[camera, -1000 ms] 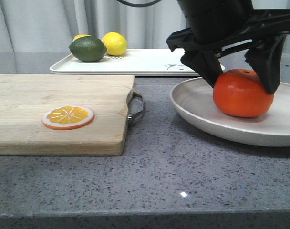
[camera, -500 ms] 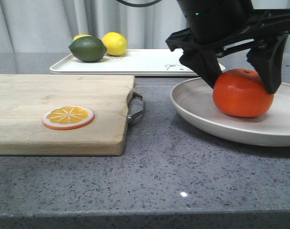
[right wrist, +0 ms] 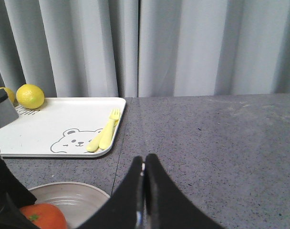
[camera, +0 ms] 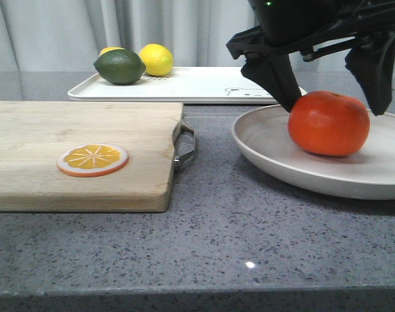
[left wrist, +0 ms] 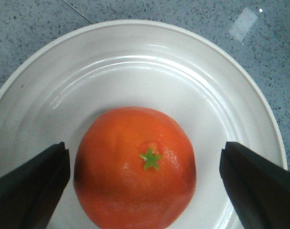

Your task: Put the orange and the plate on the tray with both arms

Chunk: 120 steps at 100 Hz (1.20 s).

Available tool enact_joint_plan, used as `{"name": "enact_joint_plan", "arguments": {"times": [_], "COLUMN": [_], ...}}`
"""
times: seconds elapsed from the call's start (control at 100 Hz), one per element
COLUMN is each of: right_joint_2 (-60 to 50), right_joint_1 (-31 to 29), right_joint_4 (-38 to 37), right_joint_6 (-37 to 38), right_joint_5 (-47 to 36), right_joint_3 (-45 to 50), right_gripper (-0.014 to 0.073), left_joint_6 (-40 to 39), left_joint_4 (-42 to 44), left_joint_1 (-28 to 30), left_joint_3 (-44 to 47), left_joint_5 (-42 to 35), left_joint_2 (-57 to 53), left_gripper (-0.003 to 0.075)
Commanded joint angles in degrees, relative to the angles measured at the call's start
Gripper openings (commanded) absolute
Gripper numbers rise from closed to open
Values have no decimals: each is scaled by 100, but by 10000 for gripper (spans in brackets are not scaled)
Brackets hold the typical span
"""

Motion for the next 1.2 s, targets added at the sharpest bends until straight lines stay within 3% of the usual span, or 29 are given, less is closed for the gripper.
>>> {"name": "enact_joint_plan", "arguments": {"times": [0.0,0.27,0.61,0.79,1.05,1.19], "right_joint_2": [73,73,73,73,73,73], "right_joint_1": [12,12,12,12,12,12], "right_joint_4": [-24,-24,-24,-24,-24,-24], "right_joint_6": [-33,-33,-33,-33,-33,-33], "right_joint_5": [-446,-446,-446,-446,-446,-446], "right_joint_3": [-221,-221,-221,-221,-221,-221], "right_gripper": [-60,-60,-60,-60,-60,-60], "left_joint_6": [-10,-10,-58,-68,-68,-68], "left_joint_4": [-134,-78,376,376,376,427], "left_joint_1": [3,3,111,402,922,1158], "left_joint_3": [-200,-554,-302,538,2176,3058], "left_joint_5": [-178,292,212,-414,-1605,-2100], "left_joint_2": [-316,-360,-1049,-1829,-3368,-4208], "left_gripper": [643,622,329,233,-12,-19]}}
